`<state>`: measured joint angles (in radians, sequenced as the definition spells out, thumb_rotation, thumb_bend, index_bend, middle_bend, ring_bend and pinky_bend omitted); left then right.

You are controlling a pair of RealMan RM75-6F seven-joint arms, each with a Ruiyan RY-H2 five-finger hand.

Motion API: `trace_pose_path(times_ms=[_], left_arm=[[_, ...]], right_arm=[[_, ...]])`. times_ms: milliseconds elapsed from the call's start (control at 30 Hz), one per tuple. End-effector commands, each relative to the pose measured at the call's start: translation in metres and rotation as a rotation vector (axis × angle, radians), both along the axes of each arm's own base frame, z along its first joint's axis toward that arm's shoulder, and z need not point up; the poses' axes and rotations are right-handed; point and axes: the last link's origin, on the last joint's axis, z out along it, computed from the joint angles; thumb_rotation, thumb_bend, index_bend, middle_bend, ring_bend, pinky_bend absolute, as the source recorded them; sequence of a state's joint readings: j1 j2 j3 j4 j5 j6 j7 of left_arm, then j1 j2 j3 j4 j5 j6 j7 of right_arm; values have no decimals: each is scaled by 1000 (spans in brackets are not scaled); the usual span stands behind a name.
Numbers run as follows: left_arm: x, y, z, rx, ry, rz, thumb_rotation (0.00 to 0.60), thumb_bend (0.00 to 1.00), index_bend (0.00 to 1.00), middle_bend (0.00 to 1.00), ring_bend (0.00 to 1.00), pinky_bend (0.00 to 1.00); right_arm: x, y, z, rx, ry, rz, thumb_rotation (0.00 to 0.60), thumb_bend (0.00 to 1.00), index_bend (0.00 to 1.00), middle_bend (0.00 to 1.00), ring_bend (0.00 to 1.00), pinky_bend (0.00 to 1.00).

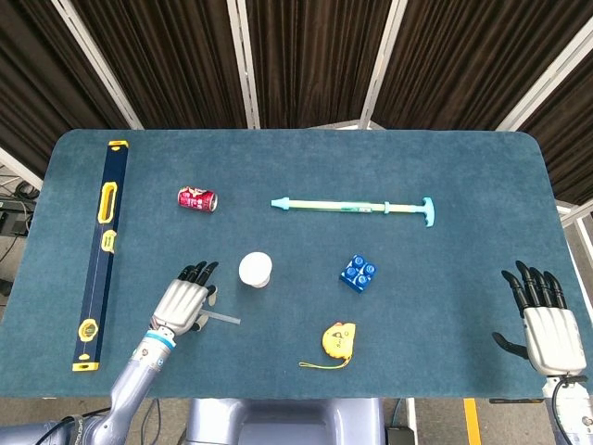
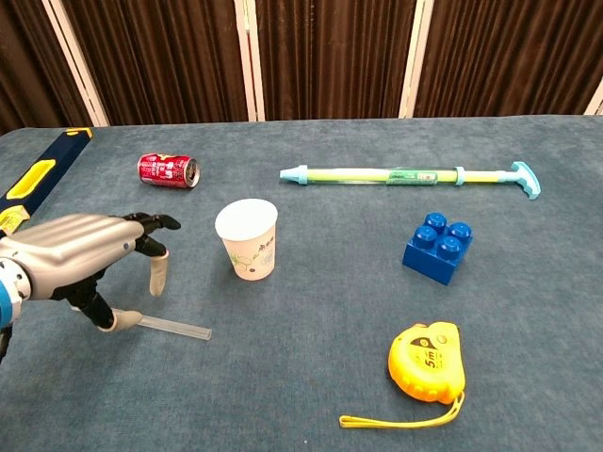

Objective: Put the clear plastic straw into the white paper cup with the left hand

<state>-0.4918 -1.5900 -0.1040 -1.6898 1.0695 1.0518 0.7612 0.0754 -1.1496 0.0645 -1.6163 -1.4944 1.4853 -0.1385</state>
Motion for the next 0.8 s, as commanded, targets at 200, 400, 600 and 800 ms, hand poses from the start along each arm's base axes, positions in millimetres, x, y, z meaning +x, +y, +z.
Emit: trace_pose_path(times_ms=[200, 400, 600, 800], left_arm=[[-4, -3, -7, -42, 42, 22, 600, 323, 450, 0, 0, 92], [-2, -2, -13, -28, 36, 13, 600, 322, 451, 0, 0, 92], [-3, -2, -18, -10, 37, 9, 600, 326, 454, 0, 0, 92], [-3, -2, -22, -13, 41, 10, 600, 341, 507, 0, 0, 92]], right_arm=[[0, 0, 0, 2, -1, 1, 600, 41, 93, 0, 0, 0], [0, 0, -1, 7, -6, 1, 600, 40, 93, 0, 0, 0], [1, 1, -1, 10, -8, 2, 600, 40, 93, 0, 0, 0], [2, 1, -1, 14, -15, 4, 600, 39, 93, 0, 0, 0]])
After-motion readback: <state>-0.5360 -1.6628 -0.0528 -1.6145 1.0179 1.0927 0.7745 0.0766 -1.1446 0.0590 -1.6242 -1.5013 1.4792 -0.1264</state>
